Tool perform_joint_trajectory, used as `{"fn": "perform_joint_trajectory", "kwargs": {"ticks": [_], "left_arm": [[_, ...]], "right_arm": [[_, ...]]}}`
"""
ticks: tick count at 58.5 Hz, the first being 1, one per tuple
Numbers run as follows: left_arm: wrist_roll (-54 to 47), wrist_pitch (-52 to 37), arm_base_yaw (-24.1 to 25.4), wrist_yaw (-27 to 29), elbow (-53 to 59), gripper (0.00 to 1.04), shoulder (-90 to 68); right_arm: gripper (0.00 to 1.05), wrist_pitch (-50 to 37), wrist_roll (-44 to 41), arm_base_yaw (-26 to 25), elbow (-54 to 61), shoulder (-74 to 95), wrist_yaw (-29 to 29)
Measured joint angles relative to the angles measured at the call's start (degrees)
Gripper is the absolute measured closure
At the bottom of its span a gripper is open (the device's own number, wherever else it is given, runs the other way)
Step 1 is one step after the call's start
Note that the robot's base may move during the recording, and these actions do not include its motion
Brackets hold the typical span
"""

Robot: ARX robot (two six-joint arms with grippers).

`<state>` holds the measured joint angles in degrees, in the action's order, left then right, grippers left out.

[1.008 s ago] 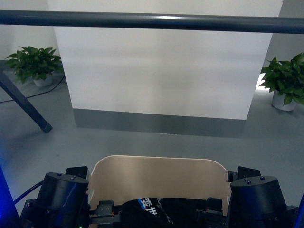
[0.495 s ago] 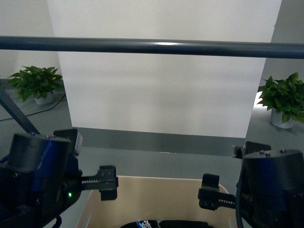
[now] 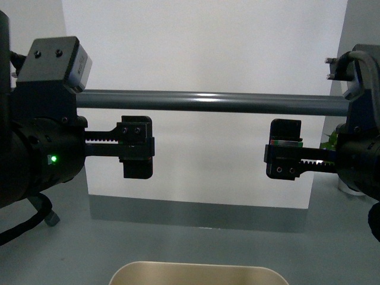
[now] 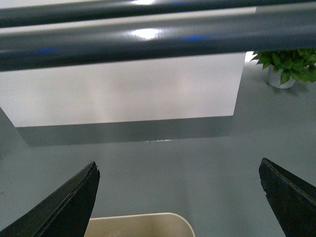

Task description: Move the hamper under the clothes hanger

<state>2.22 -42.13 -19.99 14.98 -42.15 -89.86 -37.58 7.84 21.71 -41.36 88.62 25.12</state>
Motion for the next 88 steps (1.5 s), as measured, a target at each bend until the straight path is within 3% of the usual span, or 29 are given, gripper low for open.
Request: {"fn": "perform_joint_trajectory", "kwargs": {"ticks": [13,27,31,33,40,45,61,66,88], "left_arm": [[-2.1,0.0,-3.5,2.0,5.5,0.07,9.2],[-2.3,-3.0,-6.2,4.5,11.4,0.07,16.8],[-2.2,0.3,-6.7,8.9,12.7,0.15,20.5],[-2.2,1.6,-6.6,9.2,13.5,0.18,21.9],[-2.2,2.7,-3.1,7.0,20.0,0.40,28.5],[-2.2,2.7,-0.7,5.5,22.9,0.51,30.9],[-2.1,4.7,7.1,-2.5,32.1,1.02,42.0],[-2.1,5.6,8.6,-4.0,33.6,1.01,44.4],[-2.1,11.8,13.8,-9.2,38.2,1.01,55.3]], "right_arm": [[0.08,1.0,-3.7,5.9,4.8,-7.6,7.7],[0.08,-5.9,-10.6,13.3,10.5,-16.0,17.7],[0.08,-8.9,-13.9,15.4,11.8,-18.3,21.1],[0.10,-8.3,-13.5,15.5,12.0,-19.3,20.2],[0.31,0.4,-10.7,11.7,16.8,-26.9,7.6],[0.41,1.0,-9.9,9.0,20.5,-30.1,4.4],[0.93,4.0,-9.7,-2.1,30.9,-43.4,-7.5],[1.04,5.0,-10.1,-4.1,32.5,-45.8,-9.7],[1.03,11.0,-11.9,-11.9,37.2,-56.8,-18.2]]}}
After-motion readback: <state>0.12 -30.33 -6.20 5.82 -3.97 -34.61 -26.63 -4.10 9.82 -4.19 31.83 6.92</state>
